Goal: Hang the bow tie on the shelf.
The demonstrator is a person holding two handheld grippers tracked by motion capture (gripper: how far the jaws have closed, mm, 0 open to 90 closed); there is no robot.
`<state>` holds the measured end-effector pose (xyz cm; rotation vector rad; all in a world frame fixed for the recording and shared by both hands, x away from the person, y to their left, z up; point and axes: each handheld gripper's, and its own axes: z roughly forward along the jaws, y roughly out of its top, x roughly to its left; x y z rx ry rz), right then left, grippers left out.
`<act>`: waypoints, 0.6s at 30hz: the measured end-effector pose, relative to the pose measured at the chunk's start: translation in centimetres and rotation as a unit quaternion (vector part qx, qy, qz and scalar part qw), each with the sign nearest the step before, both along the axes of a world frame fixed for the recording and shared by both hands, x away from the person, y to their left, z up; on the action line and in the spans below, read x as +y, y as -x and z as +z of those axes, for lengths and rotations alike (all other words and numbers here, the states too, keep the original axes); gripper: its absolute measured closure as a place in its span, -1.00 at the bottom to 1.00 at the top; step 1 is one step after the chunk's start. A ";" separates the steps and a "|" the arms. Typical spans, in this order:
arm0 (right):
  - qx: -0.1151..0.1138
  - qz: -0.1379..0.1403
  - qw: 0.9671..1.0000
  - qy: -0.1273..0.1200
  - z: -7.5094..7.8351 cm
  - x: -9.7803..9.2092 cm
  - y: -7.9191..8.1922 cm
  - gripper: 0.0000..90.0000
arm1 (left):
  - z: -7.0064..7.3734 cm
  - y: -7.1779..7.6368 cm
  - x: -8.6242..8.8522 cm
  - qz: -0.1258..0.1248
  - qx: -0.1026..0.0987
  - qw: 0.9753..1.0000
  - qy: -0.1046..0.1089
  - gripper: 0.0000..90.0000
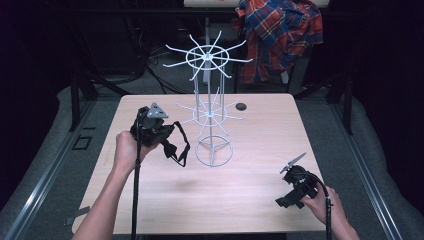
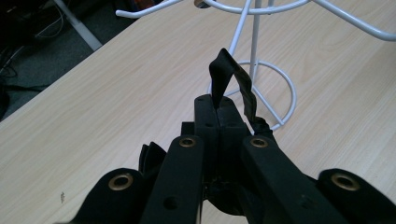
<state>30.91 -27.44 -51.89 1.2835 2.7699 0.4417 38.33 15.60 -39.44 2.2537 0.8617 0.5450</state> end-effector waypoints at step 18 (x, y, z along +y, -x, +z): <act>0.001 0.003 1.000 0.001 0.1 -0.1 0.0 -0.91 | -0.6 -1.3 -0.6 0.003 0.016 1.000 -0.006 0.99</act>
